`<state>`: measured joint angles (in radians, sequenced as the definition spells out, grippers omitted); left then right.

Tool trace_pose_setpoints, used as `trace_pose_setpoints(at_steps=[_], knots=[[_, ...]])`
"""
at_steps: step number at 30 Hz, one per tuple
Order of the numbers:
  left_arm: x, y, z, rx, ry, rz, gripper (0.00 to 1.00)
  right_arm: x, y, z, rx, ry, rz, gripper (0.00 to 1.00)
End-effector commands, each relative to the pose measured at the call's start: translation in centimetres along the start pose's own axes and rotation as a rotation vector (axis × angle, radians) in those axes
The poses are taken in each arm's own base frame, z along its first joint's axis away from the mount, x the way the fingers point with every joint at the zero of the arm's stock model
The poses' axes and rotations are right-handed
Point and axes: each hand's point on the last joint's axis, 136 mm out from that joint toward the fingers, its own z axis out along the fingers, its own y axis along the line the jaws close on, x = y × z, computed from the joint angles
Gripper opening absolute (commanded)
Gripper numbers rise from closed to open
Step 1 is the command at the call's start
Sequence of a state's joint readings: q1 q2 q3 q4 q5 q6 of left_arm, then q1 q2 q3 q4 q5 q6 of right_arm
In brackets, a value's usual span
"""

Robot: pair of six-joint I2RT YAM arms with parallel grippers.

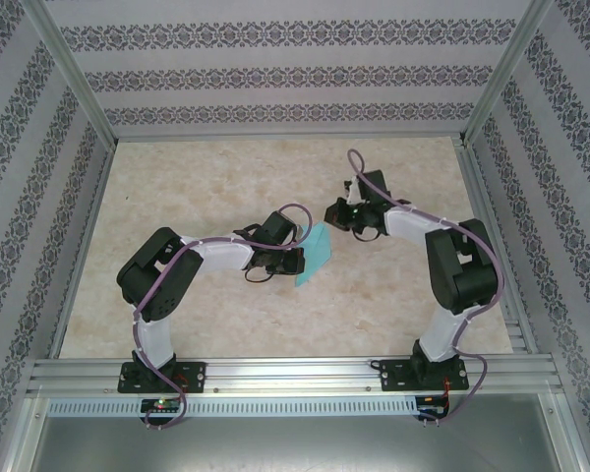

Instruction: Fold a paper plane with a square sheet of paper (pick it up from the middle)

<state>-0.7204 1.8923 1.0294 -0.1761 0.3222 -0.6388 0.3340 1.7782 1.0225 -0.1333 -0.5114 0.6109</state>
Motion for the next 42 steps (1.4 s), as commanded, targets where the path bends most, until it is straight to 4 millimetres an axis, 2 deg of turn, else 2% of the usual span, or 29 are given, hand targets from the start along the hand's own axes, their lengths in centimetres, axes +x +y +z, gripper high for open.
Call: trace_pose_setpoints(at_steps=[1,5,9,18,22,27,31,42], knots=[[8.4,7.1,1.9,-0.254,0.26,-0.072,0.02,2.7,1.2,1.1,-0.046,0.045,0.022,0.05],[8.3,6.9,1.9,-0.247,0.253,-0.073,0.02,4.5,1.5,2.7,-0.055,0.089,0.026,0.05],[8.0,6.6,1.9,-0.238,0.244,-0.079,0.01,5.8,0.8,4.1,-0.033,0.13,0.039,0.05],[6.6,4.8,1.4,-0.185,0.209,-0.072,0.02,7.5,-2.9,5.3,0.057,0.175,0.085,0.04],[4.1,1.9,-0.2,-0.079,0.142,-0.024,0.08,8.5,-4.8,5.4,0.129,0.202,0.097,0.04],[0.9,-2.2,-3.2,0.11,0.033,0.045,0.2,9.3,-6.0,5.6,0.169,0.227,0.103,0.04],[0.1,-4.5,-3.5,0.23,0.012,0.051,0.23,9.7,-6.5,5.8,0.18,0.238,0.114,0.04],[0.1,-2.6,-0.8,0.163,0.041,-0.015,0.17,10.2,-6.9,6.0,0.187,0.252,0.122,0.03]])
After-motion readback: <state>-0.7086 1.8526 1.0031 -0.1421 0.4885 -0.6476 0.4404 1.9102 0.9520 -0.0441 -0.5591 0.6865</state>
